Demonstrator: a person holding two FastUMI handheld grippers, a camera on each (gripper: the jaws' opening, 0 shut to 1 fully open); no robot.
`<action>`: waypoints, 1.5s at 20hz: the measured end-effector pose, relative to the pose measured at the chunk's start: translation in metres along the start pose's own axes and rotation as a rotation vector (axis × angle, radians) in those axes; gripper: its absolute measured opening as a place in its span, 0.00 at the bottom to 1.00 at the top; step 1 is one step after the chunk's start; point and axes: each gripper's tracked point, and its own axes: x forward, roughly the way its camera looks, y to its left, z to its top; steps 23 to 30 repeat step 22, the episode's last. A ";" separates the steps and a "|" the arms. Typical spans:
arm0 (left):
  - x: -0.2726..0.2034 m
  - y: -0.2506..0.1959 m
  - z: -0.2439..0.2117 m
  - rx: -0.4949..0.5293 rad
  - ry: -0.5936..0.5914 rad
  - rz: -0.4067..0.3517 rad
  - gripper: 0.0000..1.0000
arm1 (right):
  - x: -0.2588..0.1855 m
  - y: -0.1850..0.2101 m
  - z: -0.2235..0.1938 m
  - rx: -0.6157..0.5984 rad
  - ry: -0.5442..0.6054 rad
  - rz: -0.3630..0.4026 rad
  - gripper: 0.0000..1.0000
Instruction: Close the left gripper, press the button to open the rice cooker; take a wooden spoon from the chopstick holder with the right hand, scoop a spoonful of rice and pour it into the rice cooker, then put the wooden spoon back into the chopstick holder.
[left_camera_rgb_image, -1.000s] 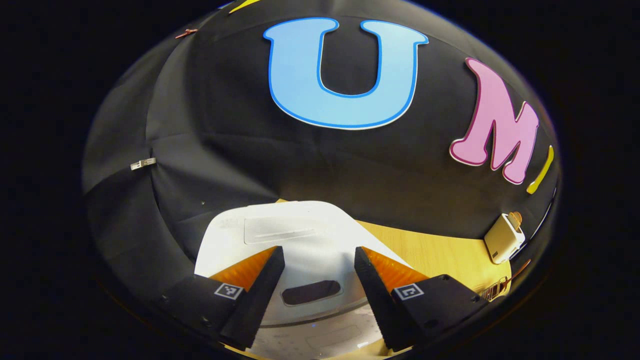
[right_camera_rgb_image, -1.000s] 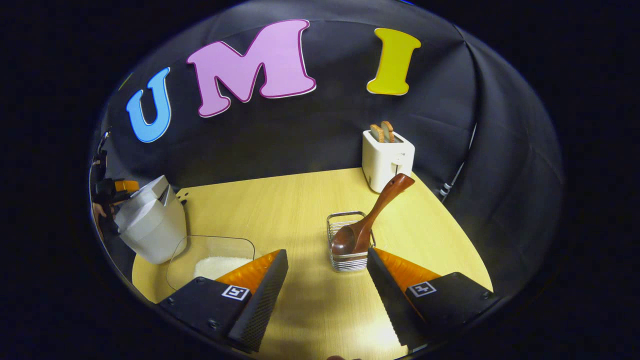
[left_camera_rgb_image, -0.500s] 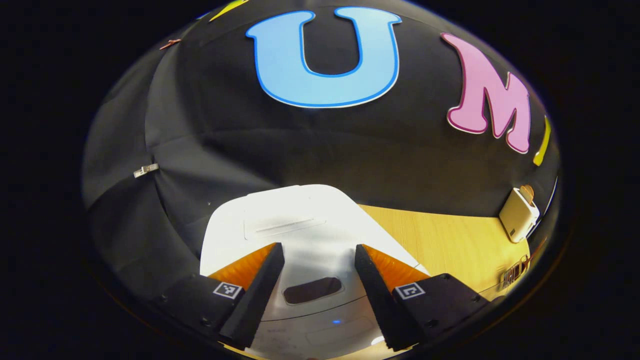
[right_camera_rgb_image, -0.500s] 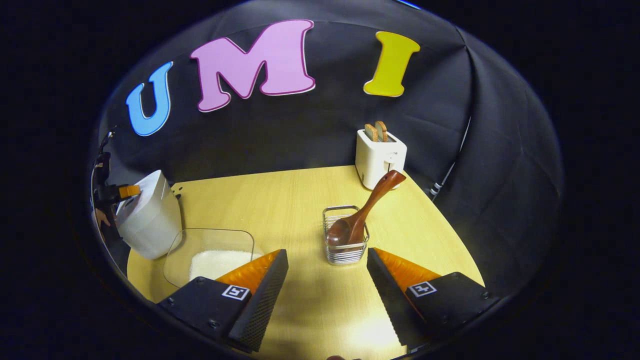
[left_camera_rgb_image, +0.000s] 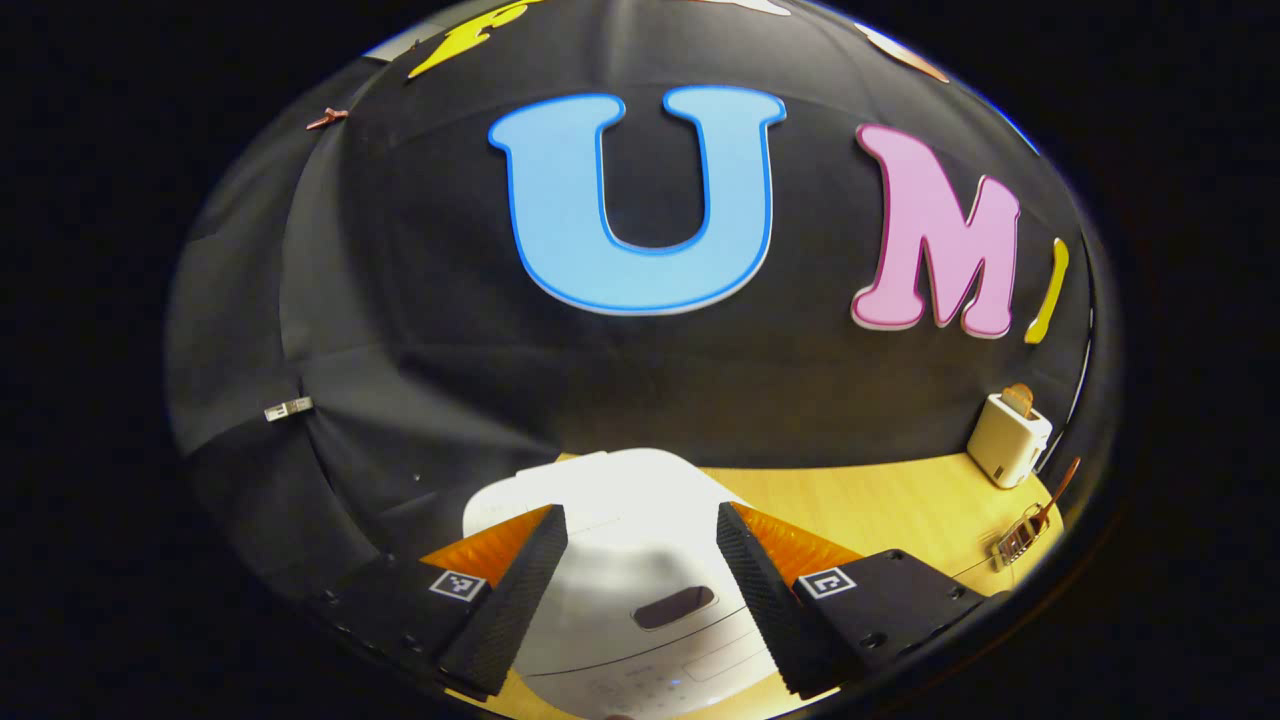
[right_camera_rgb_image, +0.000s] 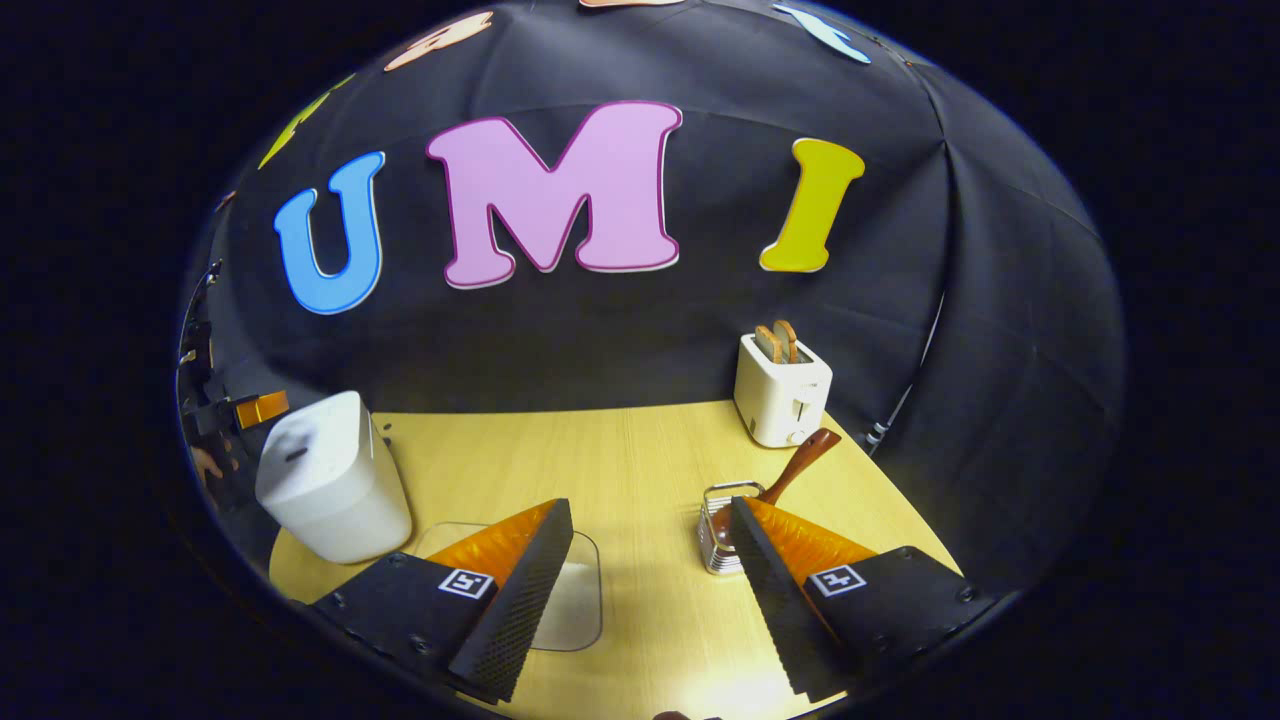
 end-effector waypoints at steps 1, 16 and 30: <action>-0.011 -0.001 0.015 0.002 -0.036 -0.021 0.98 | -0.006 0.007 0.009 0.002 -0.020 0.002 0.98; -0.188 -0.025 0.006 -0.129 -0.130 -0.195 0.98 | -0.111 0.083 0.018 0.063 -0.198 -0.004 0.98; -0.200 -0.017 -0.073 -0.103 0.042 -0.169 0.95 | -0.127 0.093 -0.058 0.032 -0.011 0.011 0.98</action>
